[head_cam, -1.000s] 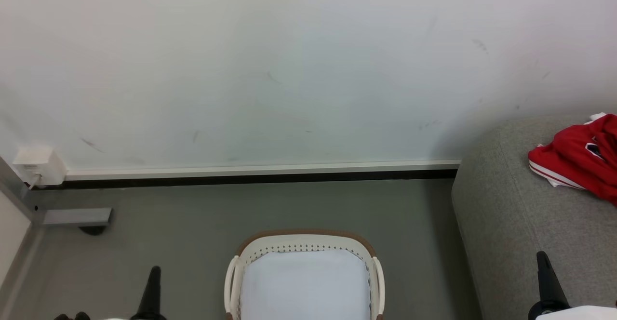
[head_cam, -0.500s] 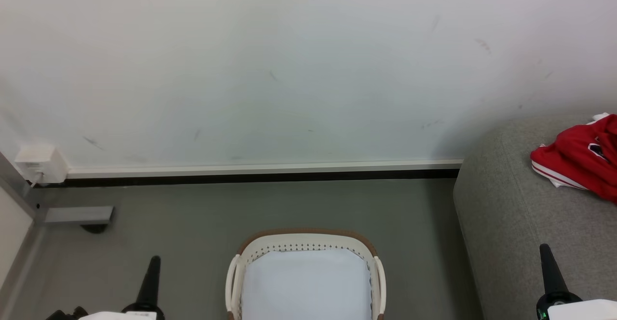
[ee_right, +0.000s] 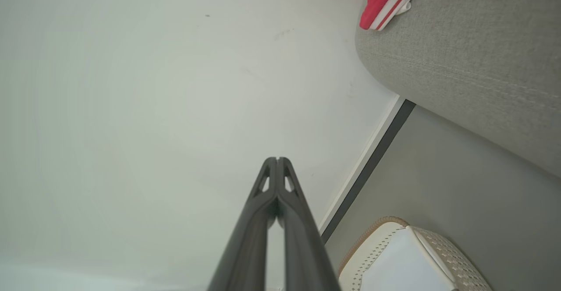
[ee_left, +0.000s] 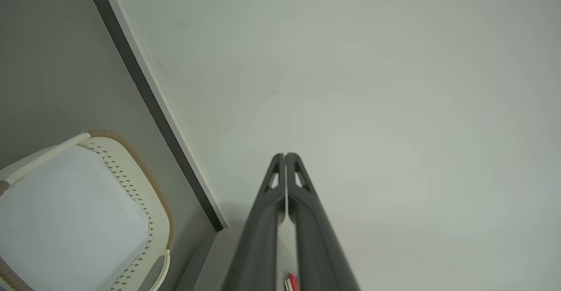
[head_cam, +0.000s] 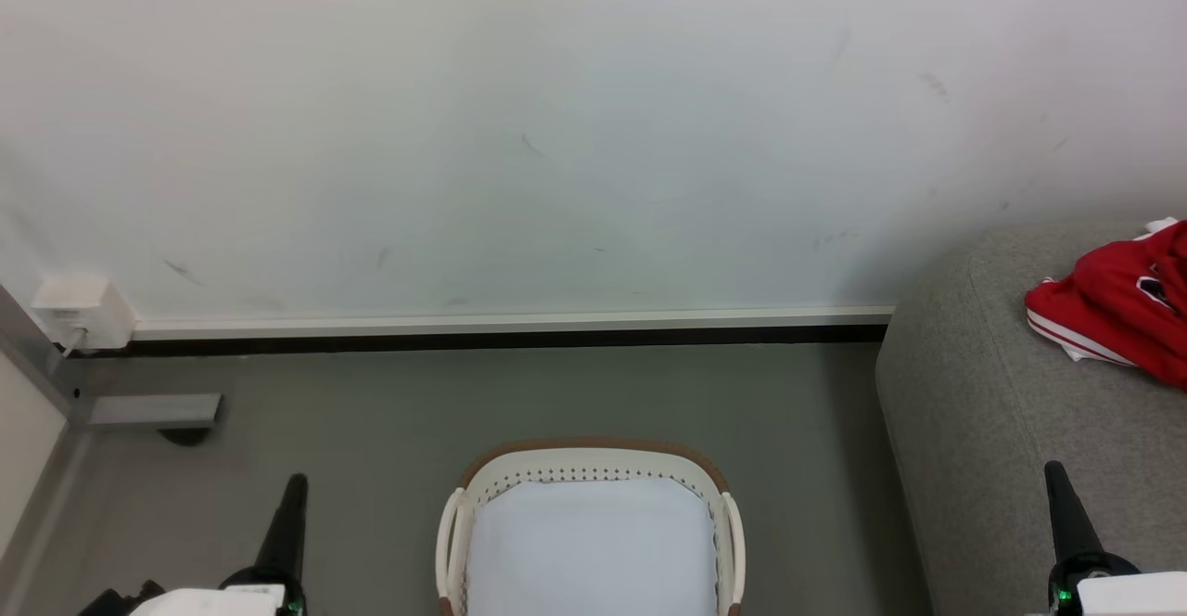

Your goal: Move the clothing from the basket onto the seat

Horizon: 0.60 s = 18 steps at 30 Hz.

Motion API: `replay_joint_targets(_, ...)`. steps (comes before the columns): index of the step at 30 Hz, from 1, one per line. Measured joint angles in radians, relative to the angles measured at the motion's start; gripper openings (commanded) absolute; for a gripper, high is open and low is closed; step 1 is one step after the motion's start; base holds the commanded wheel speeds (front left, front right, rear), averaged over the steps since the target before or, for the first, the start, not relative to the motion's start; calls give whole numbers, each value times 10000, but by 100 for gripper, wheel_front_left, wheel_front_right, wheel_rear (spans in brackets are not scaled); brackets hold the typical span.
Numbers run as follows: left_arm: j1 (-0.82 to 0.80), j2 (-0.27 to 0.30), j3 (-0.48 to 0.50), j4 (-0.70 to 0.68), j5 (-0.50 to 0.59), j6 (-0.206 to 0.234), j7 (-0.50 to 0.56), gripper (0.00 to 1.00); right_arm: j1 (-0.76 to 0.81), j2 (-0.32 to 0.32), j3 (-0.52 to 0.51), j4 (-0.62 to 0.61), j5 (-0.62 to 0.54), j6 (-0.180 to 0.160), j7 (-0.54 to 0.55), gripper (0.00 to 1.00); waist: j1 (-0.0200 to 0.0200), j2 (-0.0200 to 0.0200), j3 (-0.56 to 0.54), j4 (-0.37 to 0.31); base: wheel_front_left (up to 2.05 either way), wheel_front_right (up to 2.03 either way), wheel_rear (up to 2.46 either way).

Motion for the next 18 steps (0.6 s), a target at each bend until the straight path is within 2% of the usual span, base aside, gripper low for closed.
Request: replay_joint_targets(18, -198, 12, 98, -90, -1289, -92, 360, 0, -143, -21, -104, -155, 1429, 0, 359, 0, 0, 0, 31, 58, 0, 0, 0)
